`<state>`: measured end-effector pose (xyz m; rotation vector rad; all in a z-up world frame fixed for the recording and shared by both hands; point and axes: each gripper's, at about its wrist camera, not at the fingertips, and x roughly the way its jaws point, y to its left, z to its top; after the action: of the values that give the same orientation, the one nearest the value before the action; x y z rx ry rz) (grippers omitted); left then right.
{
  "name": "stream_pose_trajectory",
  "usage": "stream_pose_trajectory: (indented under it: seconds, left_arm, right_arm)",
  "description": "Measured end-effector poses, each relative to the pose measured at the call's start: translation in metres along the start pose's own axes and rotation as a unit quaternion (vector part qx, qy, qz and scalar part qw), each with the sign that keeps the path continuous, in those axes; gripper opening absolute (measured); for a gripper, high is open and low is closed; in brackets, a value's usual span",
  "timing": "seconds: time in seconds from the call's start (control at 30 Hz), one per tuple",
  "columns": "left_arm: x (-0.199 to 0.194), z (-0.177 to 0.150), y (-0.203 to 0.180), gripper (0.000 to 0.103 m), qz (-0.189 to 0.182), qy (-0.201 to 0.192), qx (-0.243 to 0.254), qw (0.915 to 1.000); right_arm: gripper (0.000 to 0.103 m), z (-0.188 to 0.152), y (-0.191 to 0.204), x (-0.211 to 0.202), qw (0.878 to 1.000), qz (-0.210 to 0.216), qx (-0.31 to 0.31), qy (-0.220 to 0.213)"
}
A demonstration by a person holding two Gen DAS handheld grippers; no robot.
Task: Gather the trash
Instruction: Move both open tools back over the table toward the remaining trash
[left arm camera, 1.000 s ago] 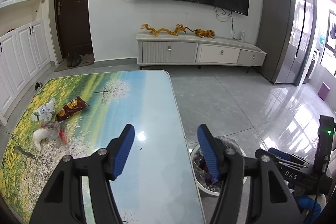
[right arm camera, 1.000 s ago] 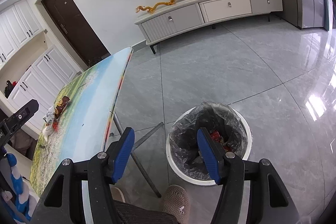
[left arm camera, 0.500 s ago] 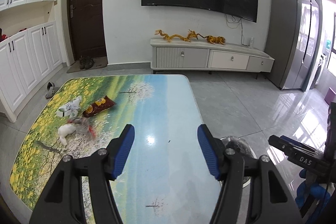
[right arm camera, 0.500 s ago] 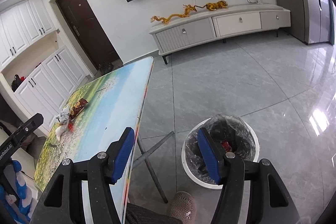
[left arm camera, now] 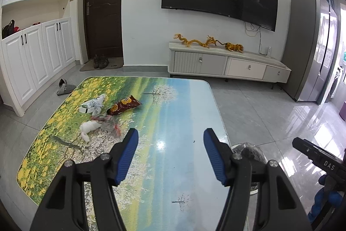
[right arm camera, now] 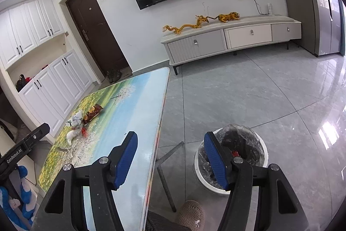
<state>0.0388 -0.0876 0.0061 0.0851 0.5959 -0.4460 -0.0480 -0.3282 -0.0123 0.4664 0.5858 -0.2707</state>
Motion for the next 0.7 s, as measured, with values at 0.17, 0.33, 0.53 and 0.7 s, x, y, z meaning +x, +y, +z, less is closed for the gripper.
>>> stream_pose_trajectory:
  seconds: [0.17,0.33,0.53,0.7]
  left_arm:
    - [-0.006,0.001,0.010,0.061,0.021,-0.011,-0.004,0.9997]
    - [-0.012,0.010,0.025,0.061,0.056,-0.036,-0.013,0.9977]
    - [0.008,0.000,0.056,0.061,0.080,-0.002,-0.014,0.9967]
    - [0.020,-0.011,0.102,0.061,0.104,0.033,-0.033,0.9934]
  right_arm:
    - [0.062,0.002,0.015,-0.001,1.000,0.015,-0.008,-0.006]
    - [0.062,0.012,0.037,0.006,0.999,0.030,-0.033,-0.010]
    - [0.062,0.013,0.053,0.025,0.998,0.044,-0.055,0.001]
    - [0.062,0.009,0.048,0.048,0.997,0.049,-0.052,0.022]
